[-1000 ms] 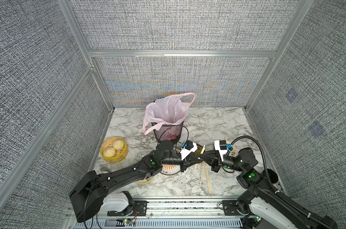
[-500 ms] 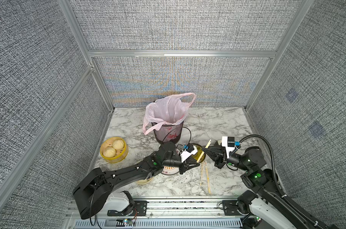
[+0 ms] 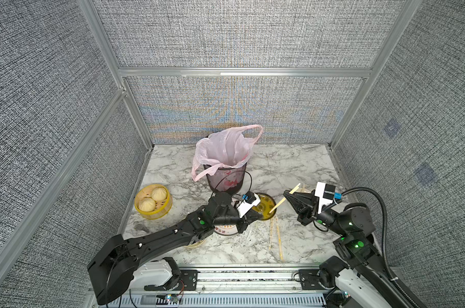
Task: Remove the packaging of disposable chopsticks
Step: Remove the packet bag from the disposable chopsticks, then place the packet bag in the trash bin.
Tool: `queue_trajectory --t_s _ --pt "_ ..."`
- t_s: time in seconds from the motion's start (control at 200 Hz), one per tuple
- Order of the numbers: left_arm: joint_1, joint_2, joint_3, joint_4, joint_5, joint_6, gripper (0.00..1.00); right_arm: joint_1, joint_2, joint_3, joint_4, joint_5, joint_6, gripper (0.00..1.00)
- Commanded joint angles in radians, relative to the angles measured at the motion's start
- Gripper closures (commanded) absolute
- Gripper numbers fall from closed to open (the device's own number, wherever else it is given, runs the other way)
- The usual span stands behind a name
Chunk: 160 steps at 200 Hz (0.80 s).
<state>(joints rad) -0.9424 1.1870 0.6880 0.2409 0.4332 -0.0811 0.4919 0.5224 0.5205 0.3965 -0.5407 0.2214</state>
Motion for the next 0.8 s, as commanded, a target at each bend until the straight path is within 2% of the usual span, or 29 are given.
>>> queue_trajectory --t_s 0.0,0.2,0.315,0.44,0.531,0.651,0.796 --pt "0.004 -0.052 0.055 -0.049 -0.183 0.026 1.00 0.001 -0.003 -0.018 -0.036 0.036 0.009 1.00" --pt "0.014 -0.088 0.272 -0.196 -0.442 0.067 1.00 0.001 0.080 -0.034 -0.034 0.018 0.007 1.00" --pt "0.030 -0.053 0.377 -0.193 -0.615 0.121 1.00 0.001 0.126 -0.041 -0.028 0.016 0.003 1.00" --pt "0.075 0.055 0.502 -0.150 -0.674 0.187 1.00 0.001 0.144 -0.042 -0.039 0.019 -0.013 1.00" --pt "0.123 0.157 0.624 -0.188 -0.698 0.216 1.00 0.001 0.133 -0.042 -0.061 0.028 -0.025 1.00" --pt "0.221 0.306 0.796 -0.250 -0.664 0.205 1.00 0.001 0.112 -0.056 -0.062 0.037 -0.030 1.00" --pt "0.279 0.479 0.969 -0.304 -0.747 0.236 1.00 0.001 0.110 -0.062 -0.064 0.045 -0.037 1.00"
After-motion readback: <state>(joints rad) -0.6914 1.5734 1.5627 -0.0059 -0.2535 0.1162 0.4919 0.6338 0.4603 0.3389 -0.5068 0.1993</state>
